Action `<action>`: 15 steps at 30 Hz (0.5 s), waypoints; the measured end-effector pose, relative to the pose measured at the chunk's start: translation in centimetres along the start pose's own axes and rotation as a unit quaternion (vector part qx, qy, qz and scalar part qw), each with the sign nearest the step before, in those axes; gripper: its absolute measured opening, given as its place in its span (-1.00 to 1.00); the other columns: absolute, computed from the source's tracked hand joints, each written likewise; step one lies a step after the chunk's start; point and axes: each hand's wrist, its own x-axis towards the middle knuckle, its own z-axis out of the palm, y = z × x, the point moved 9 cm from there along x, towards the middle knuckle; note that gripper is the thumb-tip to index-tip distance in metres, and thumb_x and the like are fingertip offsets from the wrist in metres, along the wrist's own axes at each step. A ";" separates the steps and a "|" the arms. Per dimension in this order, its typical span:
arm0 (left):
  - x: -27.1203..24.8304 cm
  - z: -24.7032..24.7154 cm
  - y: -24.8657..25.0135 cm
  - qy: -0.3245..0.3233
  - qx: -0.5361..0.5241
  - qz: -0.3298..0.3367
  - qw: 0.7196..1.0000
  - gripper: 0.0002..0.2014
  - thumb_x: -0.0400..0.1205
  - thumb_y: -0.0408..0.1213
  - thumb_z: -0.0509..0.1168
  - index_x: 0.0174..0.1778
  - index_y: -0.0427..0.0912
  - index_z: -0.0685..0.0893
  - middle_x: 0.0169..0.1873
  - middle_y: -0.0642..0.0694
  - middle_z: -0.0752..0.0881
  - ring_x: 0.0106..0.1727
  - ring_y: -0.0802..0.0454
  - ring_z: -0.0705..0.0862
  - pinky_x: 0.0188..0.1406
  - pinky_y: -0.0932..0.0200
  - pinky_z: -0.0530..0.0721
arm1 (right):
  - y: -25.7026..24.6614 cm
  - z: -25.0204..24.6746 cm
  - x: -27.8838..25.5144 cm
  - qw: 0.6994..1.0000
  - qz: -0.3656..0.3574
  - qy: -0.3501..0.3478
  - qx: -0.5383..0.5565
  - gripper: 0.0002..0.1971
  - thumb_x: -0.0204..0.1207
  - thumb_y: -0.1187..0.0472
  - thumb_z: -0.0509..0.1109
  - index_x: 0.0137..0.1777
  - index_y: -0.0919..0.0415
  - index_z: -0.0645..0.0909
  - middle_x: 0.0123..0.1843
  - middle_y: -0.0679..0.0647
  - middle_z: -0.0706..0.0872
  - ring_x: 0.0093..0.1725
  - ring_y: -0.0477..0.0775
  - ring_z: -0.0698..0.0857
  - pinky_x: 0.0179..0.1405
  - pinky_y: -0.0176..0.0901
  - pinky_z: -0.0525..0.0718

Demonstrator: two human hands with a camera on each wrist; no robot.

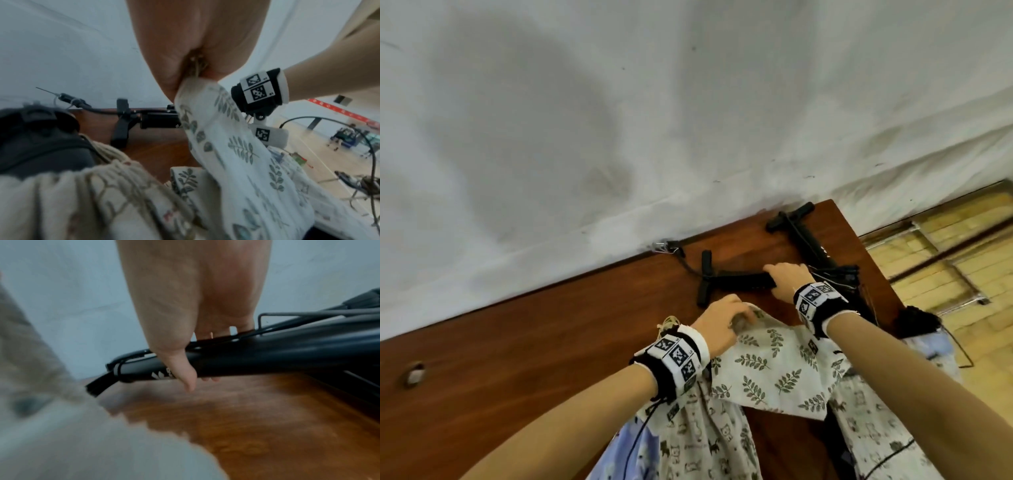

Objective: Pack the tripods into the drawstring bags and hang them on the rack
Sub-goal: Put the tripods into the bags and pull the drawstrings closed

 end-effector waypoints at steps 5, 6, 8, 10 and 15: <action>-0.9 -3.3 -0.4 0.086 -0.136 -0.069 0.985 -0.76 0.57 -0.53 0.19 -0.15 -0.09 0.65 -0.19 -0.08 0.68 -0.17 -0.05 0.64 -0.12 0.17 0.61 | 0.3 -5.2 -4.7 0.990 -0.001 0.134 0.040 -0.68 0.49 0.16 0.35 0.24 -0.02 0.48 0.09 0.02 0.70 0.02 0.22 0.72 -0.08 0.04 0.65; -1.2 -4.4 -0.3 0.110 -0.160 -0.079 0.978 -0.79 0.58 -0.50 0.20 -0.14 -0.10 0.65 -0.25 -0.05 0.67 -0.23 -0.01 0.62 -0.22 0.26 0.58 | 0.5 -6.3 -6.2 0.987 0.000 0.153 0.050 -0.68 0.49 0.16 0.35 0.23 -0.03 0.50 0.09 0.00 0.70 0.01 0.19 0.73 -0.11 0.02 0.65; -2.1 -7.2 0.1 0.179 -0.209 -0.085 0.958 -0.79 0.63 -0.44 0.16 -0.14 -0.08 0.65 -0.29 -0.03 0.63 -0.29 0.02 0.57 -0.34 0.31 0.54 | 1.1 -8.3 -9.0 0.979 0.008 0.191 0.077 -0.67 0.47 0.16 0.35 0.24 -0.05 0.51 0.12 -0.03 0.69 0.00 0.17 0.73 -0.13 -0.02 0.65; -3.2 -10.1 1.1 0.251 -0.248 -0.066 0.933 -0.81 0.65 -0.41 0.19 -0.17 -0.07 0.64 -0.25 -0.04 0.65 -0.23 0.01 0.58 -0.30 0.28 0.56 | 1.4 -10.0 -11.9 0.972 0.012 0.222 0.081 -0.65 0.46 0.12 0.36 0.25 -0.07 0.49 0.12 -0.05 0.69 -0.03 0.15 0.74 -0.17 -0.06 0.62; -7.2 -15.6 7.7 0.312 -0.131 0.060 0.939 -0.79 0.60 -0.27 0.35 0.07 0.12 0.59 -0.22 0.03 0.58 -0.32 0.12 0.61 -0.32 0.36 0.61 | 1.4 -13.3 -19.6 0.951 0.027 0.302 0.069 -0.65 0.47 0.08 0.35 0.25 -0.09 0.48 0.04 -0.11 0.74 -0.03 0.04 0.74 0.03 -0.09 0.56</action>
